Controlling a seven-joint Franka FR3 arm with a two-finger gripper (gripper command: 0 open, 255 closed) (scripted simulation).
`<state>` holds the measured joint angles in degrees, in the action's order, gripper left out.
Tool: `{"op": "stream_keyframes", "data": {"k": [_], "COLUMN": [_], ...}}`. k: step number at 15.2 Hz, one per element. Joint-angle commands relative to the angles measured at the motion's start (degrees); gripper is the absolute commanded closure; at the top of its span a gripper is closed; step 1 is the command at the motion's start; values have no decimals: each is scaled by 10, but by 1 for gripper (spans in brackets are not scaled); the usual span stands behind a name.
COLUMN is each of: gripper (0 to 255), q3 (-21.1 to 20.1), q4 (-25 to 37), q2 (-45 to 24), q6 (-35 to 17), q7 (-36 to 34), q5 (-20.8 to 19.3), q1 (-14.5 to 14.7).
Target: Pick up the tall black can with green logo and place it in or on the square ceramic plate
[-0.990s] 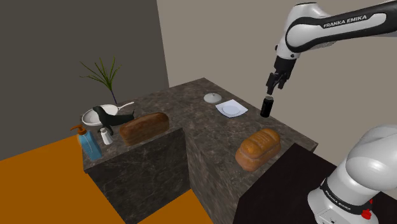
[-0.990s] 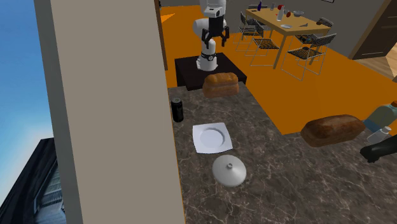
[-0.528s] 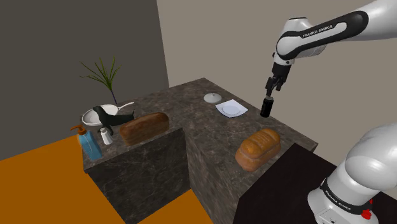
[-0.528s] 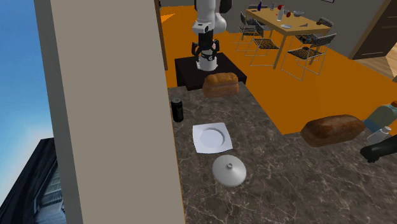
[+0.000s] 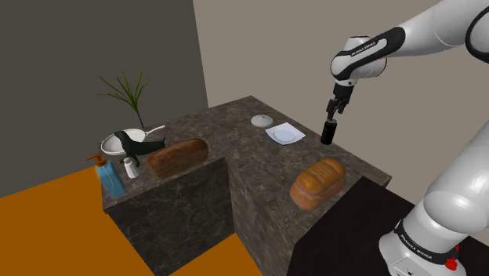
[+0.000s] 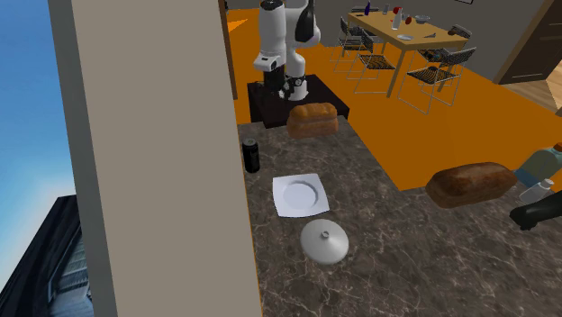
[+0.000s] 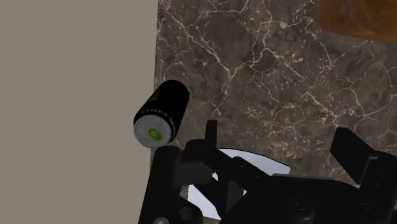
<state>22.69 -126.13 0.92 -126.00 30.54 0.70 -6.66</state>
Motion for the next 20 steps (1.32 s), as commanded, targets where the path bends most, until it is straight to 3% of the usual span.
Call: {"op": "stream_keyframes", "data": {"k": [1,12,20], "gripper": [0,0,0], "q3": [8,-2,-15], "q4": [28,236,228], "q2": [-47,-289,-324], "q6": [-14,-21,-63], "q7": [31,156,166], "q5": [21,122,138], "q1": [-7,-91,-101]}}
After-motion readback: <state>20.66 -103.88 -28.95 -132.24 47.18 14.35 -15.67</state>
